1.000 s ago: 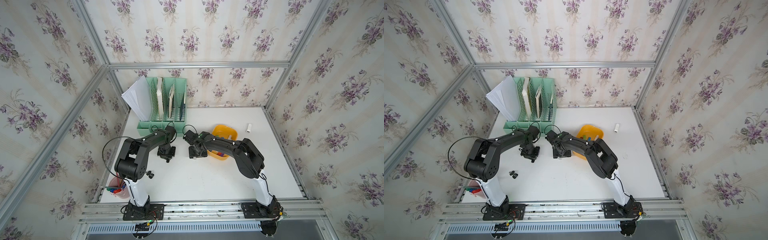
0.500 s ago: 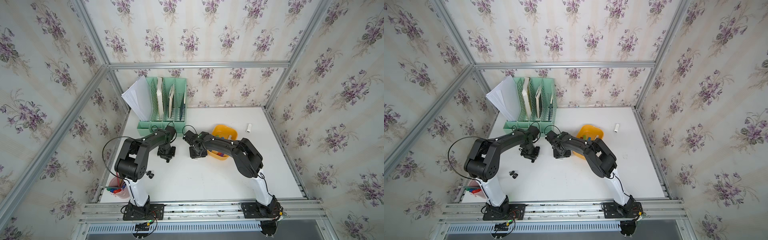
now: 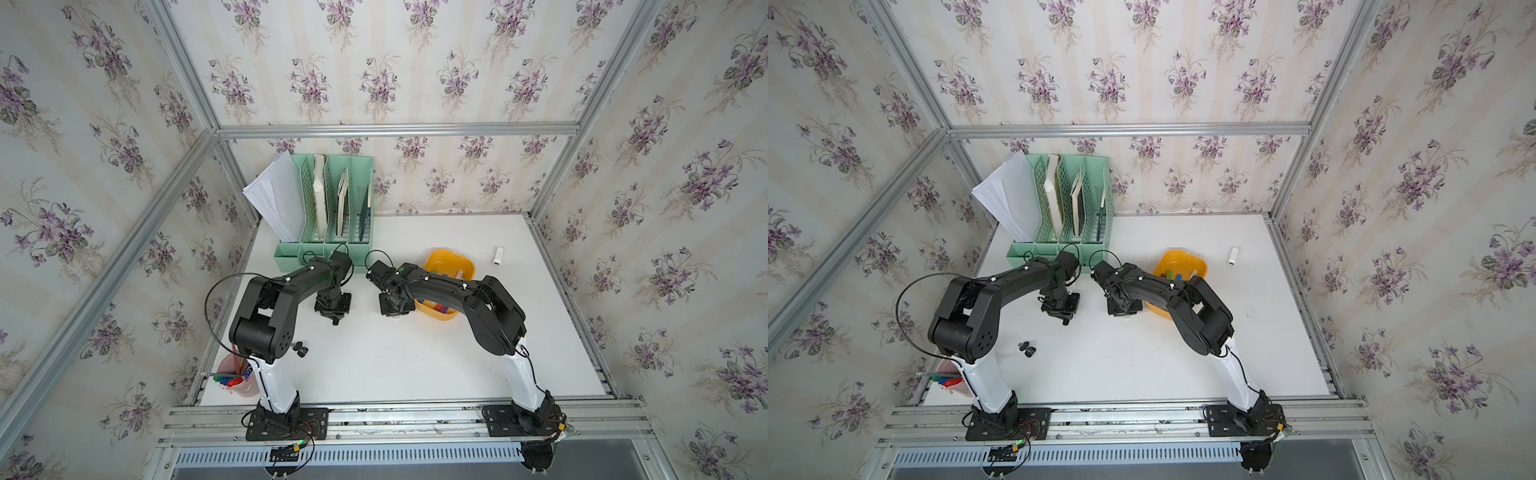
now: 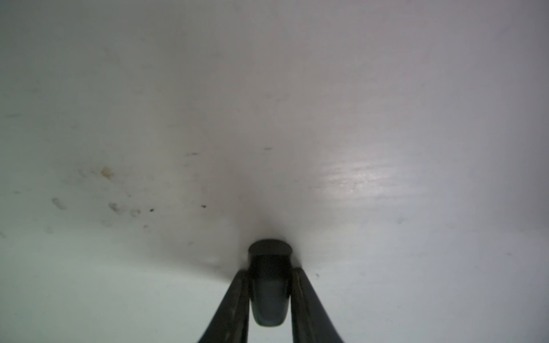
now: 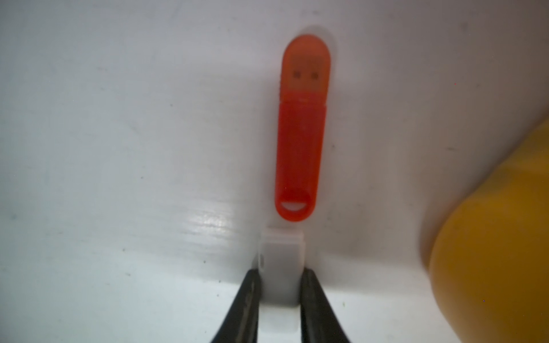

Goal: Put the usb flash drive into the storage box
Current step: Place the USB flash in the storage box.

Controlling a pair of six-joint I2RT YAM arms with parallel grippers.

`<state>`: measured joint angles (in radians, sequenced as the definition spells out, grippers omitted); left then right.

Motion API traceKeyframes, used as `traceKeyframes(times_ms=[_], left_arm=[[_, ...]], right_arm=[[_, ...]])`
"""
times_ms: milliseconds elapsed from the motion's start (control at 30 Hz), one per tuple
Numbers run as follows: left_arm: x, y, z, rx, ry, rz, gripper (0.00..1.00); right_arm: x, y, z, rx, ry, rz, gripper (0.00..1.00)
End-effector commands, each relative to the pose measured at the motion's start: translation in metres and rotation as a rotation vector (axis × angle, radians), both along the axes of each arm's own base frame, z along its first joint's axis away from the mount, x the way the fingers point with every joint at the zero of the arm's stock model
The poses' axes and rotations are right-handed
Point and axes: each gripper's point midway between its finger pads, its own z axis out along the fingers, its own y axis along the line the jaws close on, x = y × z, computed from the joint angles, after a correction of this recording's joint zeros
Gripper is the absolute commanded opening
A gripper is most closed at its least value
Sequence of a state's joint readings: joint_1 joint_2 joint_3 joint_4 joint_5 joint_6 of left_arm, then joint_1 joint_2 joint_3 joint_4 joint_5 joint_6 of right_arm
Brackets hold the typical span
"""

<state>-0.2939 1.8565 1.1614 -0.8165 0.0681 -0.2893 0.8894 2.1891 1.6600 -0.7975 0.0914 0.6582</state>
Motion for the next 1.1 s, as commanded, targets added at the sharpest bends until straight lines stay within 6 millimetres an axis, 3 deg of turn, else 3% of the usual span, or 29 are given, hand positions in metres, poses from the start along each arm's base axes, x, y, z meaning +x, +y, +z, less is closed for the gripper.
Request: traceKeyframes(times_ms=[0,267,500,633,733,900,1067], left_arm=[[-0.011,0.004,-0.006,0.018,0.049,-0.007,0.28],[-0.012,0.004,-0.006,0.016,0.053,-0.005,0.28],[-0.012,0.004,-0.006,0.019,0.056,-0.008,0.28],[-0.011,0.004,-0.005,0.018,0.053,-0.006,0.28],[-0.01,0.003,-0.005,0.015,0.052,-0.004,0.28],[-0.01,0.002,-0.004,0.016,0.054,-0.006,0.28],[-0.009,0.002,-0.004,0.016,0.056,-0.006,0.28]], right_arm=[[-0.005,0.001,0.001,0.004,0.024,0.006,0.24],[0.006,0.002,0.035,0.016,-0.039,0.002,0.2],[0.026,-0.011,0.09,0.023,-0.133,-0.028,0.18],[0.043,-0.043,0.12,0.002,-0.19,-0.077,0.18],[0.054,-0.074,0.129,-0.023,-0.21,-0.122,0.18],[0.072,-0.12,0.124,-0.055,-0.221,-0.183,0.17],[0.091,-0.158,0.102,-0.102,-0.215,-0.226,0.16]])
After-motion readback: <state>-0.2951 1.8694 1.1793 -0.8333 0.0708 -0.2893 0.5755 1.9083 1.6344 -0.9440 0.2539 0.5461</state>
